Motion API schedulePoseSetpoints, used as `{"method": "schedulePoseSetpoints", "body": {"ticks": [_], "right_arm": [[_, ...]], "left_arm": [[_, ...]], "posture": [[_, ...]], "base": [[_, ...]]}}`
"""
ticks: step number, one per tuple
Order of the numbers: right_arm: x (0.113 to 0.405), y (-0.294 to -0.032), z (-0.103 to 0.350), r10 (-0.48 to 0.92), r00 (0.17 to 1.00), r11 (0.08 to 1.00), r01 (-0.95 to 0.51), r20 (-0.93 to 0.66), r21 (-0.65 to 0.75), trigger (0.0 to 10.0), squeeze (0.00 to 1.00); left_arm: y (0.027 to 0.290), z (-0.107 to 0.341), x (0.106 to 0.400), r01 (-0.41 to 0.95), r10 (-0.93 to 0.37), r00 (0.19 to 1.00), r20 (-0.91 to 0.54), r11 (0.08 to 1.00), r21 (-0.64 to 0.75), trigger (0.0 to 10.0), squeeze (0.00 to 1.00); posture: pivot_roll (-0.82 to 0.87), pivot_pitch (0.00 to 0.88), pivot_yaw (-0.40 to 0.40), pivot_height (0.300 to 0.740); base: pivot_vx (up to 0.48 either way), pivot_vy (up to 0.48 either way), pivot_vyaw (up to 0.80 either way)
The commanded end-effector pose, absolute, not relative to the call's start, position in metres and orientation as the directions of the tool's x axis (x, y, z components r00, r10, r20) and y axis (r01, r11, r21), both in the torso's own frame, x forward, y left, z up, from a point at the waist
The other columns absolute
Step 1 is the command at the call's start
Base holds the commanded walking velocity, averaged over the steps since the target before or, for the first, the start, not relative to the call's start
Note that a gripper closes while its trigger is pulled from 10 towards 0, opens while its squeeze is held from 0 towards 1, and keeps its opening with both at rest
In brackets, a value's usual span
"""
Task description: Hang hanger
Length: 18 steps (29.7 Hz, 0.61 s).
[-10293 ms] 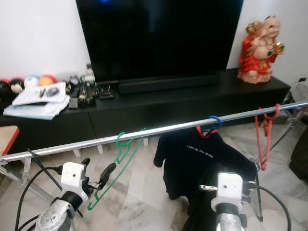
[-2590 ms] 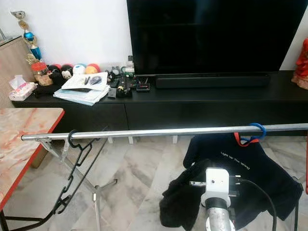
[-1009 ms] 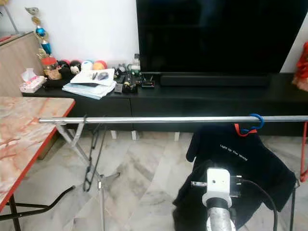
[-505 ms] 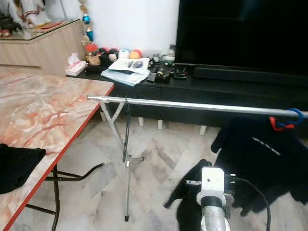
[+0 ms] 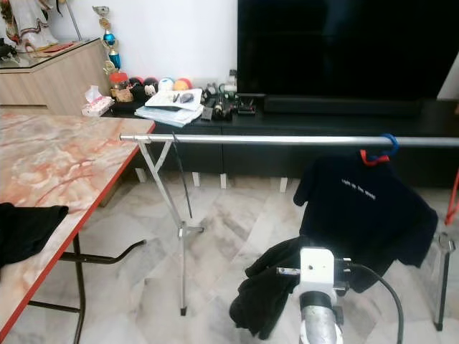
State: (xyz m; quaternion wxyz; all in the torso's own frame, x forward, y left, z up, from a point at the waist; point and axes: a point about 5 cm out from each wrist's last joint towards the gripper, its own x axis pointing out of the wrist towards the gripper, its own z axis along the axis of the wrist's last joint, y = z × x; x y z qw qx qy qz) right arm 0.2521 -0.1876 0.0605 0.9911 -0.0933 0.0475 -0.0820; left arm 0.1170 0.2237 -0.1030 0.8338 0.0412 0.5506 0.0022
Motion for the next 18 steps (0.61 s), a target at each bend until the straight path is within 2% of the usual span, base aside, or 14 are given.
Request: {"method": "schedulePoseSetpoints", "body": {"ticks": [1,18], "right_arm": [[0.2555,-0.1847,0.0674,-0.167,0.985,0.971,0.157,-0.045,-0.179,10.0,0.0],[0.2563,-0.1852,0.0667,-0.17,0.984,0.972,0.158,-0.052,-0.174,10.0,0.0]], "left_arm": [[0.2306,-0.101,0.1191,0.038,0.07,0.397,-0.915,0.995,0.093,10.0,0.0],[0.2313,-0.102,0.1152,0.037,0.073,0.388,-0.919,0.995,0.094,10.0,0.0]], "posture": [[0.06,0.005,0.059,0.74],[0.06,0.0,0.058,0.74]], "base": [[-0.266,0.0,0.0],[-0.279,0.0,0.0]]}}
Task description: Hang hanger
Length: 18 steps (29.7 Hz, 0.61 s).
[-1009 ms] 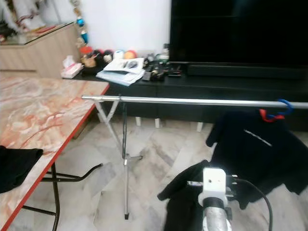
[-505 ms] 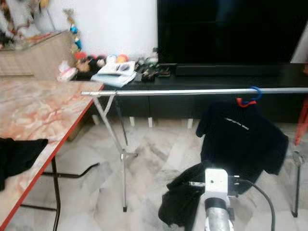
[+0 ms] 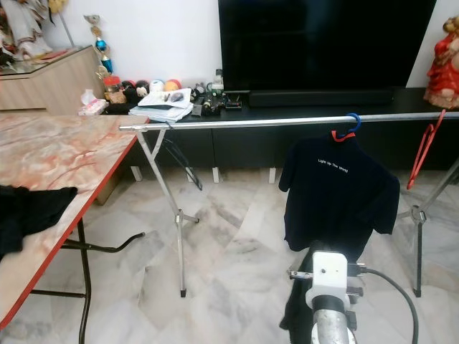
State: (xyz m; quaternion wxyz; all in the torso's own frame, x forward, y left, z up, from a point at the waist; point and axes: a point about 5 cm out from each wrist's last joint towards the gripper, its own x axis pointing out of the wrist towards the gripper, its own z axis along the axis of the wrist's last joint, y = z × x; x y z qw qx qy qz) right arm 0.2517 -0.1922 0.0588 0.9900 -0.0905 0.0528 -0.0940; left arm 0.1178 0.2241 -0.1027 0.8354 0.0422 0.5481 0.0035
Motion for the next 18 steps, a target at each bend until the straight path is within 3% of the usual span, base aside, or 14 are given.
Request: {"method": "schedulePoseSetpoints", "body": {"ticks": [1,18], "right_arm": [[0.2563,-0.1852,0.0666,-0.169,0.984,0.972,0.158,-0.053,-0.175,10.0,0.0],[0.2552,-0.1847,0.0631,-0.167,0.983,0.972,0.151,-0.074,-0.179,10.0,0.0]], "left_arm": [[0.2315,-0.102,0.1152,0.037,0.072,0.388,-0.919,0.995,0.094,10.0,0.0],[0.2314,-0.1017,0.116,0.038,0.069,0.393,-0.917,0.995,0.091,10.0,0.0]], "posture": [[0.06,0.0,0.058,0.74],[0.06,0.008,0.057,0.74]], "base": [[-0.281,0.0,0.0],[-0.283,0.0,0.0]]}}
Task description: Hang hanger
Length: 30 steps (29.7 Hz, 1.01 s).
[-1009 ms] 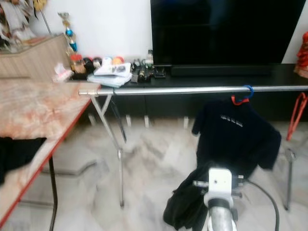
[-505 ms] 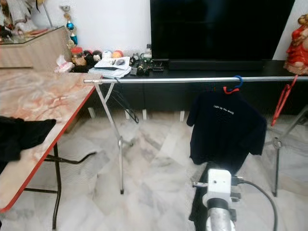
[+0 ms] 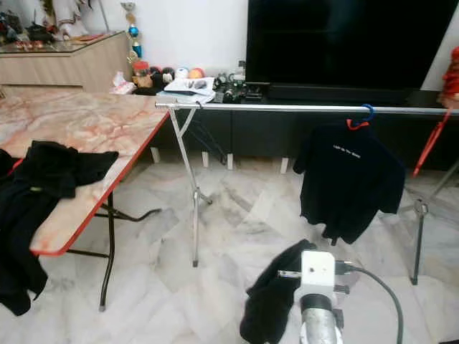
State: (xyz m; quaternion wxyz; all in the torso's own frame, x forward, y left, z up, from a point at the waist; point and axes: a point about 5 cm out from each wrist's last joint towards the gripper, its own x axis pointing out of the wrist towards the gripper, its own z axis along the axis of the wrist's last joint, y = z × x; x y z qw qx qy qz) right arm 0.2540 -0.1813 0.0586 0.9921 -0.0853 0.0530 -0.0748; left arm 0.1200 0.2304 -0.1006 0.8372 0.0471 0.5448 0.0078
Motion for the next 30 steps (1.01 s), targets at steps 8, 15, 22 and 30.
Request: {"method": "schedulePoseSetpoints", "body": {"ticks": [8,15,22,30], "right_arm": [[0.255,-0.187,0.062,-0.178,0.981,0.97,0.16,-0.083,-0.183,10.0,0.0],[0.256,-0.188,0.061,-0.183,0.979,0.969,0.163,-0.09,-0.188,10.0,0.0],[0.255,-0.19,0.057,-0.194,0.974,0.965,0.169,-0.112,-0.202,10.0,0.0],[0.26,-0.191,0.053,-0.175,0.973,0.962,0.136,-0.152,-0.236,10.0,0.0]], "left_arm": [[0.23,-0.102,0.115,0.037,0.067,0.392,-0.918,0.995,0.089,10.0,0.0],[0.23,-0.102,0.115,0.035,0.07,0.392,-0.917,0.995,0.091,10.0,0.0],[0.231,-0.099,0.122,0.047,0.063,0.431,-0.9,0.995,0.092,10.0,0.0],[0.23,-0.087,0.153,0.154,0.047,0.549,-0.834,0.976,0.156,10.0,0.0]], "posture": [[0.05,0.008,0.057,0.74],[0.05,0.009,0.055,0.74],[0.06,0.008,0.052,0.74],[0.06,0.009,0.051,0.74]], "base": [[-0.282,0.0,0.0],[-0.274,0.0,0.0],[0.0,0.0,0.0],[0.0,0.0,0.0]]}}
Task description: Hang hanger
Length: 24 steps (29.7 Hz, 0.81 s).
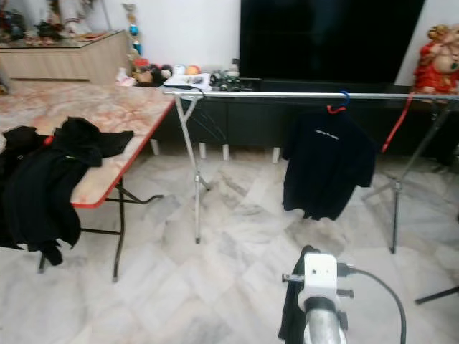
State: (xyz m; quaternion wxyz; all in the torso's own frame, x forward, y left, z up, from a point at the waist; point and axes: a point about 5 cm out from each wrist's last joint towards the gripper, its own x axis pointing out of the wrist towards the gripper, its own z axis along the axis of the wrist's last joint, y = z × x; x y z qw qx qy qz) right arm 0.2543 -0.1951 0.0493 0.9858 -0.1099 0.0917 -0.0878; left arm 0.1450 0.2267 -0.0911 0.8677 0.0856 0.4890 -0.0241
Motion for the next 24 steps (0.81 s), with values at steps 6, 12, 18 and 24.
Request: {"method": "schedulePoseSetpoints", "body": {"ticks": [6,12,18,24], "right_arm": [[0.266,-0.194,0.047,-0.17,0.965,0.955,0.11,-0.202,-0.276,10.0,0.0],[0.271,-0.202,0.039,-0.206,0.944,0.94,0.118,-0.259,-0.319,10.0,0.0],[0.296,-0.211,0.046,-0.265,0.916,0.931,0.161,-0.302,-0.326,10.0,0.0],[0.318,-0.198,0.055,-0.199,0.916,0.956,0.104,-0.348,-0.273,10.0,0.0]], "left_arm": [[0.23,-0.068,0.188,0.173,0.029,0.676,-0.736,0.965,0.197,10.0,0.0],[0.219,-0.049,0.215,0.234,-0.055,0.775,-0.629,0.95,0.205,10.0,0.0],[0.196,-0.009,0.26,0.463,-0.309,0.809,-0.5,0.859,0.219,10.0,0.0],[0.172,0.012,0.273,0.772,-0.579,0.582,-0.571,0.614,0.164,10.0,0.0]], "posture": [[0.06,0.0,0.051,0.74],[0.05,0.0,0.056,0.74],[0.06,0.0,0.06,0.74],[0.07,0.0,0.057,0.74]], "base": [[0.0,0.0,0.0],[0.0,0.0,0.0],[0.0,0.0,0.0],[0.0,0.0,0.0]]}}
